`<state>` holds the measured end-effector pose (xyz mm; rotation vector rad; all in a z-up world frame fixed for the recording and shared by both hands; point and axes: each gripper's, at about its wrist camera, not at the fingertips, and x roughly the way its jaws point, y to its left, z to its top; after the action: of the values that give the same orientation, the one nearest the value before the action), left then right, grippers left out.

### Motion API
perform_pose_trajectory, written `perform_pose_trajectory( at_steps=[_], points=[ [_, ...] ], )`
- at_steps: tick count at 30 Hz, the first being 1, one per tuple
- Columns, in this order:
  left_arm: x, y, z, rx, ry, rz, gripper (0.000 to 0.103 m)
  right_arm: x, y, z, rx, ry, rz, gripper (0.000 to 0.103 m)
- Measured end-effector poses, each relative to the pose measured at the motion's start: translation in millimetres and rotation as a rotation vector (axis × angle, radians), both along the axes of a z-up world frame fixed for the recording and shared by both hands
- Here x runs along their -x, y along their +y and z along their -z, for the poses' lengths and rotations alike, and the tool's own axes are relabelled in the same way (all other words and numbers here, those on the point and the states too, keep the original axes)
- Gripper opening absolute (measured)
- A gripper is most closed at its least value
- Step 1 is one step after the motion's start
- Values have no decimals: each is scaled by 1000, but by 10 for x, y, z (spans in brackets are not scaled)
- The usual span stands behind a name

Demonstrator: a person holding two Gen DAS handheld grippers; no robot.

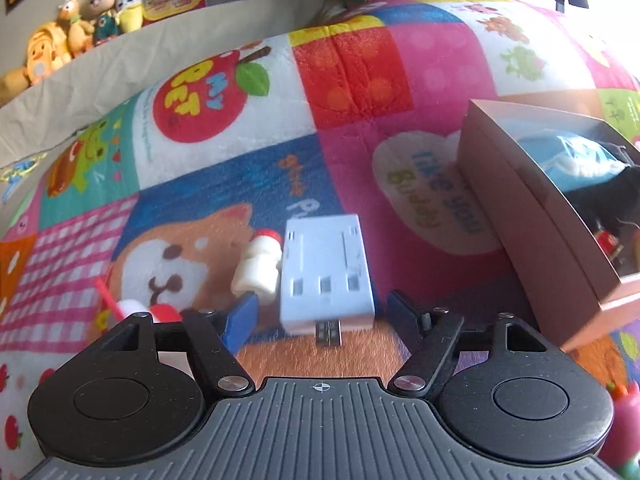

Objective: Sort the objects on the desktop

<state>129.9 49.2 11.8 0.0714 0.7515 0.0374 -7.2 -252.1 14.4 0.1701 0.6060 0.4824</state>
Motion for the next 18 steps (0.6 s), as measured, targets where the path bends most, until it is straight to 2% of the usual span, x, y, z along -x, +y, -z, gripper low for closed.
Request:
perform_pose_trajectory(
  at_steps=[1, 2, 7, 12, 14, 17, 18],
  points=[
    [-12, -6, -6, 3, -5, 7, 55, -14, -12, 8, -9, 8, 4, 85],
    [-12, -19, -22, 9, -8, 13, 53, -25, -27, 15, -19, 14, 8, 85],
    [279, -153, -163, -7, -72, 90, 53, -45, -89, 31, -55, 24, 30, 85],
    [1065, -335, -372, 90, -101, 270, 53, -60, -105, 33, -62, 29, 44, 86],
    [1381, -399, -354, 96, -97, 335, 53, -60, -105, 31, -61, 27, 46, 87],
    [1666, -368, -223, 86, -60, 310, 58, -57, -94, 28, -55, 23, 48, 88],
    [1712, -305, -182, 96, -49, 286, 63, -50, -86, 28, -49, 23, 51, 89]
  ],
)
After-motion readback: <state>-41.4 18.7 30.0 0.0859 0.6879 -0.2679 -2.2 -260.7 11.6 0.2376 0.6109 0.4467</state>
